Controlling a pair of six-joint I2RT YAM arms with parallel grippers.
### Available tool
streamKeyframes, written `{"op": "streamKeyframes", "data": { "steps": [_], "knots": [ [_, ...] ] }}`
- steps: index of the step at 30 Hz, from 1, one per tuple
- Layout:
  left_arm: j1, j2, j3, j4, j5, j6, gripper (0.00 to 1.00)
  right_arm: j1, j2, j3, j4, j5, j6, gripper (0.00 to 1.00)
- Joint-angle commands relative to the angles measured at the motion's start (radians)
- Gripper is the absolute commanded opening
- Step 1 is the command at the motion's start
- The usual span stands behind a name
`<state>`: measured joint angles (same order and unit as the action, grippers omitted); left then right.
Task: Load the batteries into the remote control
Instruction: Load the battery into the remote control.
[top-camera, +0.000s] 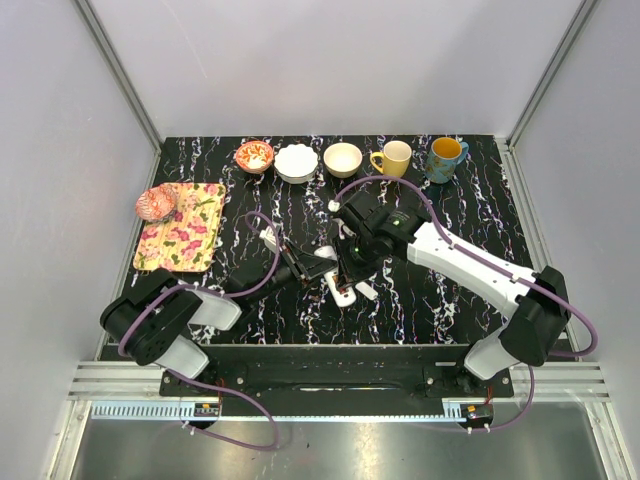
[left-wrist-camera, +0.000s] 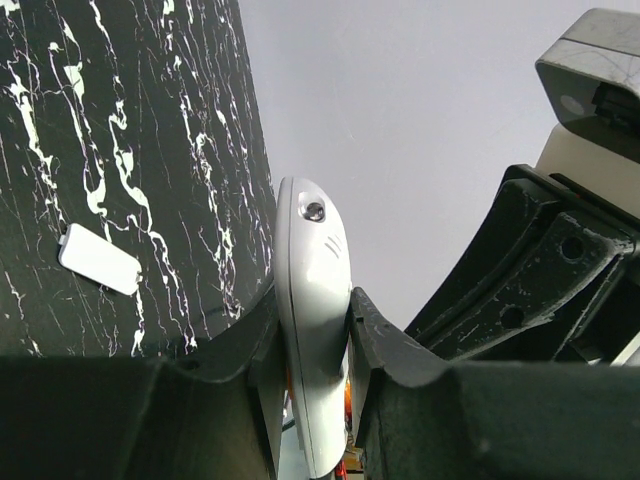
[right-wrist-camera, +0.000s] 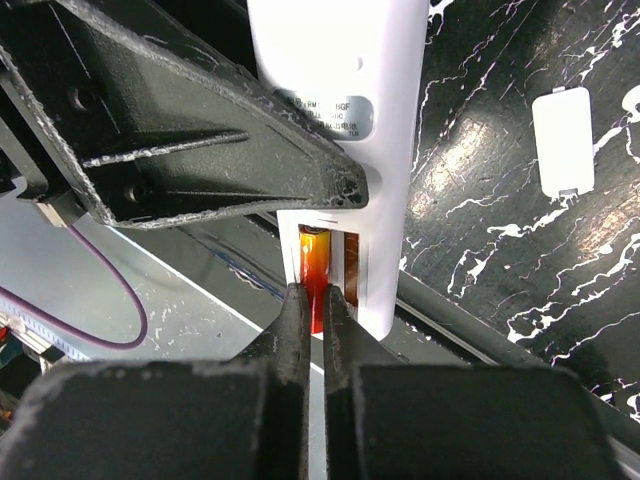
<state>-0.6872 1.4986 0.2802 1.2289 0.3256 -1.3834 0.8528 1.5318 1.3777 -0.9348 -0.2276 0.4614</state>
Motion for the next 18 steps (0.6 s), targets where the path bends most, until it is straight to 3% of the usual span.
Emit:
{"op": "streamKeyframes", "data": {
  "steps": [1,18],
  "knots": [
    [-0.018,0.005,0.004,0.392,0.043,-0.048,0.00,0.008,-0.019,0.003,0.088,0.024,0.011,0.00],
    [-0.061,-0.086,0.045,0.435,0.038,-0.014,0.00,0.006,-0.073,-0.046,0.208,0.001,0.077,0.00]
  ]
}}
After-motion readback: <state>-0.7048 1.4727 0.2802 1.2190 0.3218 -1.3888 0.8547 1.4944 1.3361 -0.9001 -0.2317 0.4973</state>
